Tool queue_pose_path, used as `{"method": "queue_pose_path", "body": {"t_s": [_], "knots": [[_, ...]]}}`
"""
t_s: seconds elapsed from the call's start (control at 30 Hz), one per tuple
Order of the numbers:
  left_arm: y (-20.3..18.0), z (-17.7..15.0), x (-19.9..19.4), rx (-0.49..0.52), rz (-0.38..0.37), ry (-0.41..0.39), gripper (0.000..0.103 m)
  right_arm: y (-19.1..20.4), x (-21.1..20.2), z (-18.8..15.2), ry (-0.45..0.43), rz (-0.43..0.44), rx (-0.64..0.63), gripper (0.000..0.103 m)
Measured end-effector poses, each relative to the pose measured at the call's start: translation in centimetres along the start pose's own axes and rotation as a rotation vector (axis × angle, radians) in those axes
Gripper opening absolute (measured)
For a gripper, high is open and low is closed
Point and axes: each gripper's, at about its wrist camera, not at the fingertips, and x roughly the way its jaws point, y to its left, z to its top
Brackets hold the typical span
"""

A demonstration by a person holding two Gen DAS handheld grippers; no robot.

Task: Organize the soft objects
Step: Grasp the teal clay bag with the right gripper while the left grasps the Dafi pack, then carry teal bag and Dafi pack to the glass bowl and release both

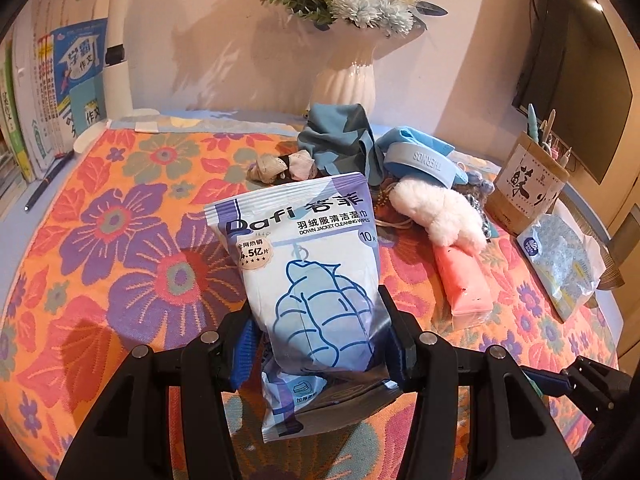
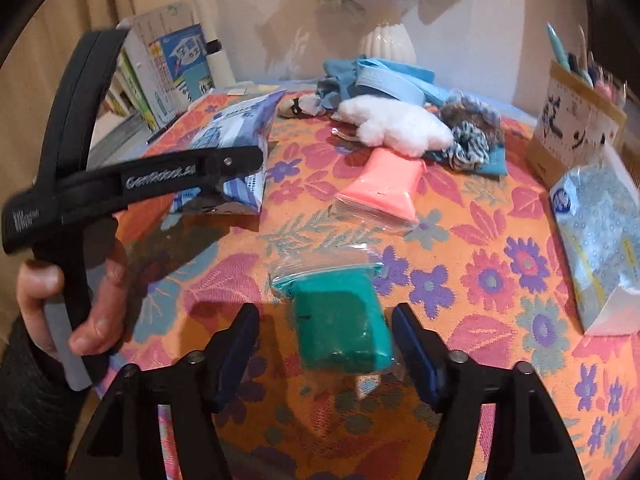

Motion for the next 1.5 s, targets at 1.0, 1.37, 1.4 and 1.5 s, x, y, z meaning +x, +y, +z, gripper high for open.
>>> {"method": "queue_pose_path", "body": {"t_s": [1.0, 1.37, 1.4, 1.5], "knots": [[-27.2, 12.8, -4.5, 0.253, -0.404, -0.181, 0.049, -24.3, -22.4, 2.5, -0.486, -0.351, 0.522, 0.039], [-37.0, 11.8, 4.8, 0.346, -0.462, 0.007, 0.057, -34.3, -21.0, 2.5, -0.409, -0.459, 0.743, 0.055], [-37.5, 11.7, 5.4, 0.356, -0.449, 0.019, 0.071, -34.6, -20.7, 2.5, -0.396, -0.453, 0.752, 0.062], [-38.1, 10.9, 5.8, 0.376, -0.439, 0.023, 0.08, -34.7, -20.5, 2.0, -0.39, -0.458, 0.753, 0.064]]}}
